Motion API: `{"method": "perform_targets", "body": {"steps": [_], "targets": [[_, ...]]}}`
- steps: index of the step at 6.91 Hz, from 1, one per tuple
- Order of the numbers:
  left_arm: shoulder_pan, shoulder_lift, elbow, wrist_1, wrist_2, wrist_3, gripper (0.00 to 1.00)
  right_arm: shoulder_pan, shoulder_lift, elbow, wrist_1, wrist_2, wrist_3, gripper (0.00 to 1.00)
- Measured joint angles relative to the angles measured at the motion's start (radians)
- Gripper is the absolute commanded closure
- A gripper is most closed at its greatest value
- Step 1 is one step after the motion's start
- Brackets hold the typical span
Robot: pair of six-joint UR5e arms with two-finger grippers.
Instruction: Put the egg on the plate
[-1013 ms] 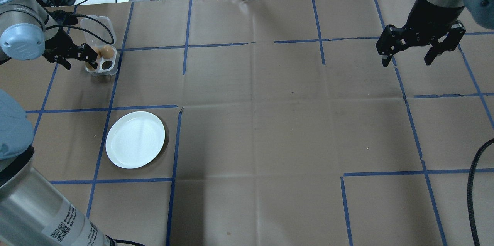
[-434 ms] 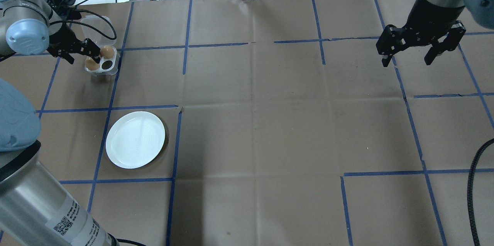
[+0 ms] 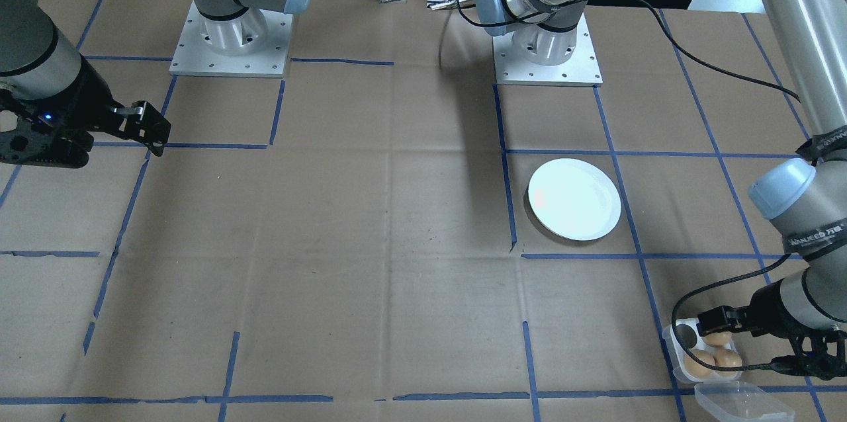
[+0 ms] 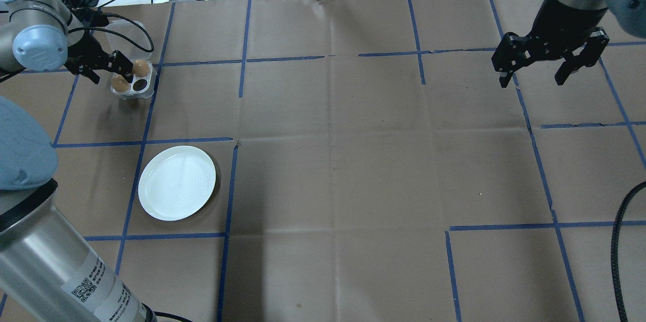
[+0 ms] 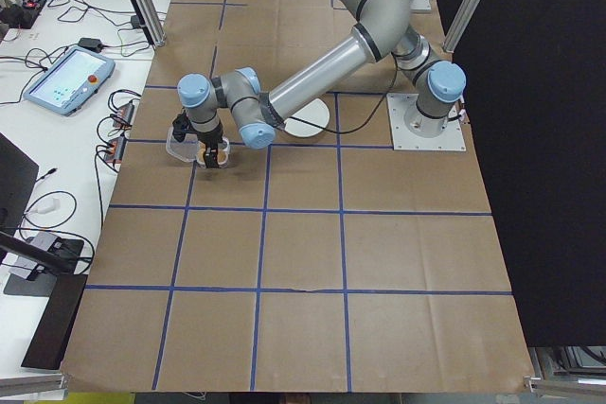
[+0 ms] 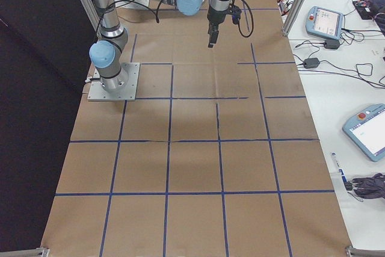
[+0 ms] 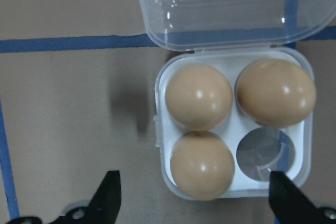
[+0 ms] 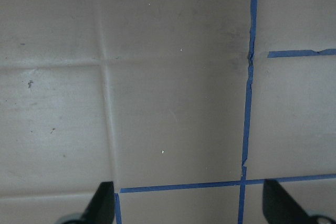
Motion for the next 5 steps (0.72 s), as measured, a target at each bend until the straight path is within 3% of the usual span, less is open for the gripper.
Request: {"method": "perform_targets", "body": {"steps": [2,5], "targets": [[0.000,-0.008,0.003,0.000,-0.003,-0.001,0.08,0.000,0.000,0.000,0.000,0.000,0.000,0.00],[0.001,-0.012,0.005,0.002,-0.006,-0.007,0.22,0.000,0.000,0.000,0.000,0.000,0.000,0.00]]}}
